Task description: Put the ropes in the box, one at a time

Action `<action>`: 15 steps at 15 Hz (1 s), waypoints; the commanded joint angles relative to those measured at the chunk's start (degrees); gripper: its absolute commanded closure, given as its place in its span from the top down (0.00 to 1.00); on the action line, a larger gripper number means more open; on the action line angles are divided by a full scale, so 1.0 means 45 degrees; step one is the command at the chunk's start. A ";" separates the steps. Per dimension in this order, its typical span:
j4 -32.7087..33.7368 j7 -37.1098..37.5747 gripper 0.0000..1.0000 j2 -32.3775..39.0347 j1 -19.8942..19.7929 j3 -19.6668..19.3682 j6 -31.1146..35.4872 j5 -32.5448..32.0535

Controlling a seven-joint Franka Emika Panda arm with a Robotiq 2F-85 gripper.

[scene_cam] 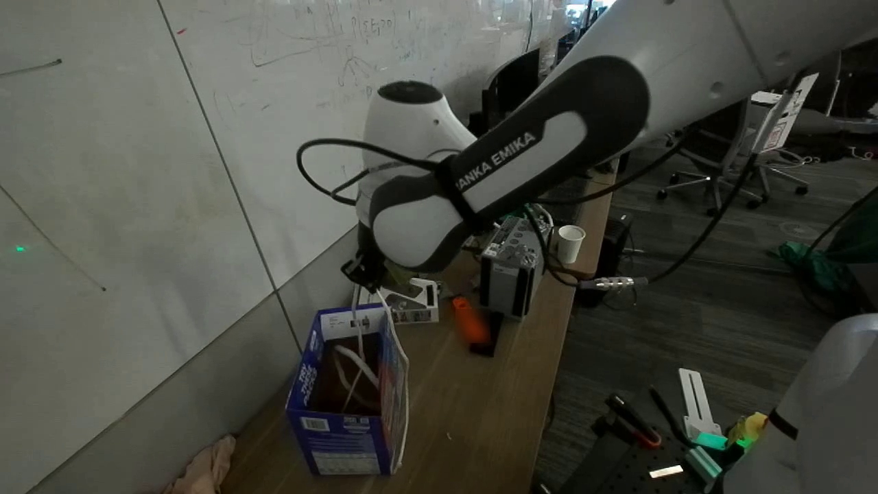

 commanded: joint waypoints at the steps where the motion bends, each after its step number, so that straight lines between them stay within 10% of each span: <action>1: 0.0410 0.3458 0.01 -0.2123 0.0150 0.0310 -0.1268 -0.1347; 15: 0.3731 1.3916 0.01 -0.4200 -0.1171 0.4021 -0.5618 -0.6971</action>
